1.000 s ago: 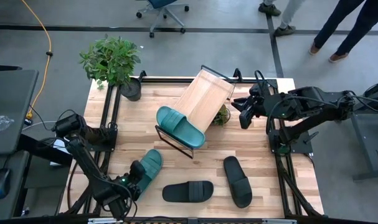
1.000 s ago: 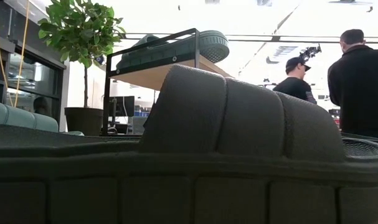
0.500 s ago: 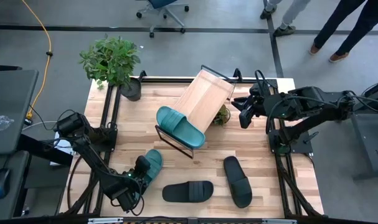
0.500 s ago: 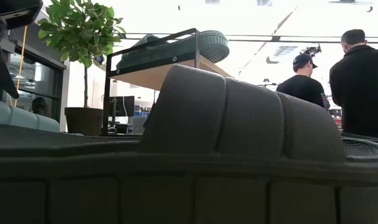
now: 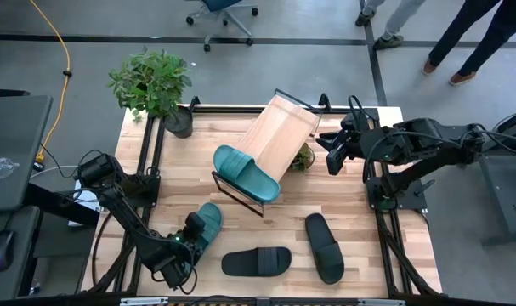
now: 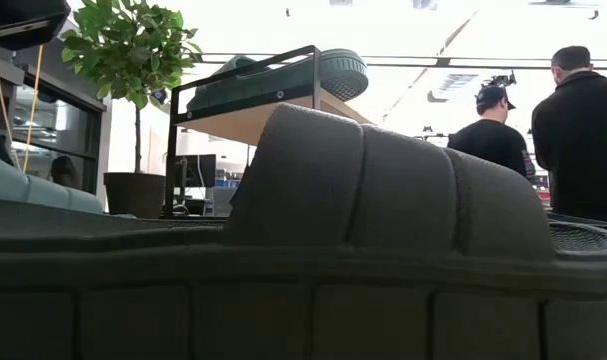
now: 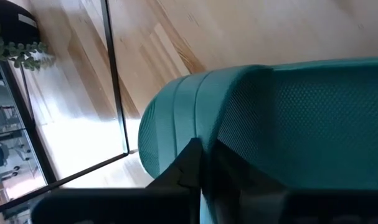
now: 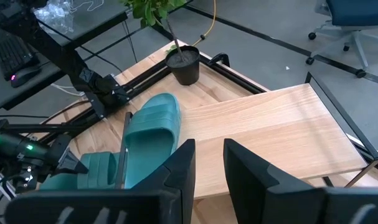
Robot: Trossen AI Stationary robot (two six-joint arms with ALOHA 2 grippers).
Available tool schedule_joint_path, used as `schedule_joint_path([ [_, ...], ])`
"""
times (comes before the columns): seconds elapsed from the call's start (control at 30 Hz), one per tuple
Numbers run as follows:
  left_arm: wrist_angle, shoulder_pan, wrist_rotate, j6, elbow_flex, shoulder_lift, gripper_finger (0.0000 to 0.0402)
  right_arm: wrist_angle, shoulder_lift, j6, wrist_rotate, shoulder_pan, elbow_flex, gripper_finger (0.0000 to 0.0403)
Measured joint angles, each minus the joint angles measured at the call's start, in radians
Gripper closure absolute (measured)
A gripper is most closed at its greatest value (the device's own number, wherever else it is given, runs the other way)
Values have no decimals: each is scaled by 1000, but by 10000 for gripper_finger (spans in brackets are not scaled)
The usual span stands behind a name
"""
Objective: Pick and place slides into the shelf
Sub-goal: Put the blue slide on the shelf
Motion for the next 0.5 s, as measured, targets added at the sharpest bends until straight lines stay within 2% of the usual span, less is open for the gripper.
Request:
schedule_joint_path([
  [0.13, -15, 0, 12, -7, 11, 0, 382, 0, 0, 0, -1, 0, 0, 329],
  [0.23, -49, 0, 28, -8, 43, 0, 393, 0, 0, 0, -1, 0, 0, 329],
  [0.5, -225, 0, 46, -28, 201, 0, 397, -1, 0, 0, -12, 0, 0, 329],
])
